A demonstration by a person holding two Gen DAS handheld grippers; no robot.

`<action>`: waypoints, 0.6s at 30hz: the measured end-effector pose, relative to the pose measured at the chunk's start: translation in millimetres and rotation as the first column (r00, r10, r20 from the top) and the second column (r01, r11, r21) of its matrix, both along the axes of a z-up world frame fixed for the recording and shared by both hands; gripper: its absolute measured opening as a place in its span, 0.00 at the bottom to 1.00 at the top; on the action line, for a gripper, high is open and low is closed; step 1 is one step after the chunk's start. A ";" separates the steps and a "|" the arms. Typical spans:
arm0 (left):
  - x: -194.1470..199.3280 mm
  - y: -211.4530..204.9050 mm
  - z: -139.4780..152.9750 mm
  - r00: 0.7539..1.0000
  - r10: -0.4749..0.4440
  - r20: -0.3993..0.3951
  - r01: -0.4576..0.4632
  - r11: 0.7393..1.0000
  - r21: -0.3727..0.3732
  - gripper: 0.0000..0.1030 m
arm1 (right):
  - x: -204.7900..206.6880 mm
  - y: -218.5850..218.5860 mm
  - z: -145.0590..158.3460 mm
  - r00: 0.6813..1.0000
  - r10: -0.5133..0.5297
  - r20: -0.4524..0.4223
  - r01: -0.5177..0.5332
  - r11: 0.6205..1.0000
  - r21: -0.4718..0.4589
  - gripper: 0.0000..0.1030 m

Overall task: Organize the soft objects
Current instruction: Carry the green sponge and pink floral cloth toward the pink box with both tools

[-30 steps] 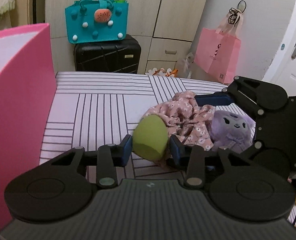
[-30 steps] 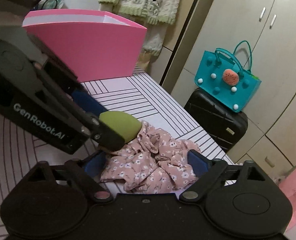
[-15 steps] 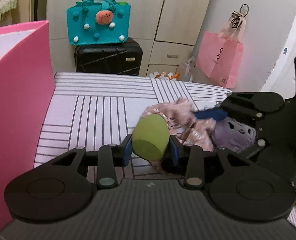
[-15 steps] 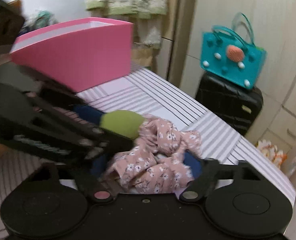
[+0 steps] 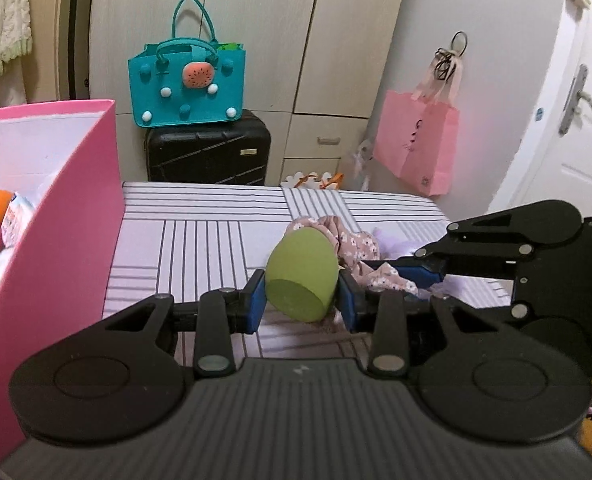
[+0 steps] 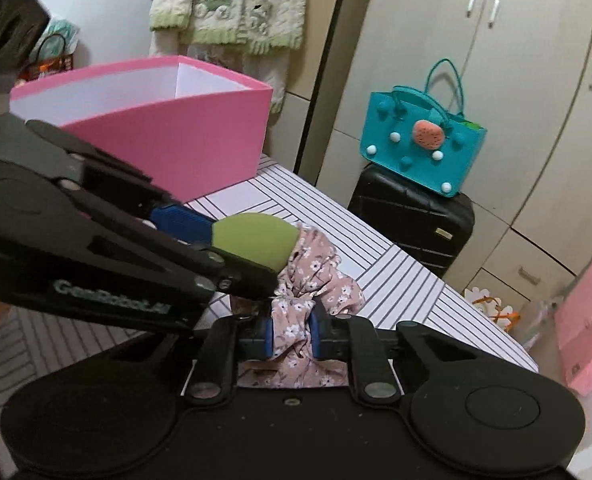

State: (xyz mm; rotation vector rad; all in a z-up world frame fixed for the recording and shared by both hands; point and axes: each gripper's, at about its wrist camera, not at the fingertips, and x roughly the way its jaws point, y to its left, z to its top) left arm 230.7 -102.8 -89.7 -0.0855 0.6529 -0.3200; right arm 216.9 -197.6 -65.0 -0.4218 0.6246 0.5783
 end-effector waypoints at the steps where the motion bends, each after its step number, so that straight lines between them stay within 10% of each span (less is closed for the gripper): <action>1: -3.3 1.1 2.1 1.000 -0.004 0.000 0.004 1.000 -0.007 0.35 | -2.5 -1.1 1.7 1.000 -0.012 -0.002 0.012 1.000 0.007 0.18; 18: -71.1 27.0 18.1 0.980 -0.179 -0.085 0.168 0.978 -0.125 0.35 | -52.5 -10.9 7.1 0.972 -0.130 -0.196 0.154 0.982 0.111 0.18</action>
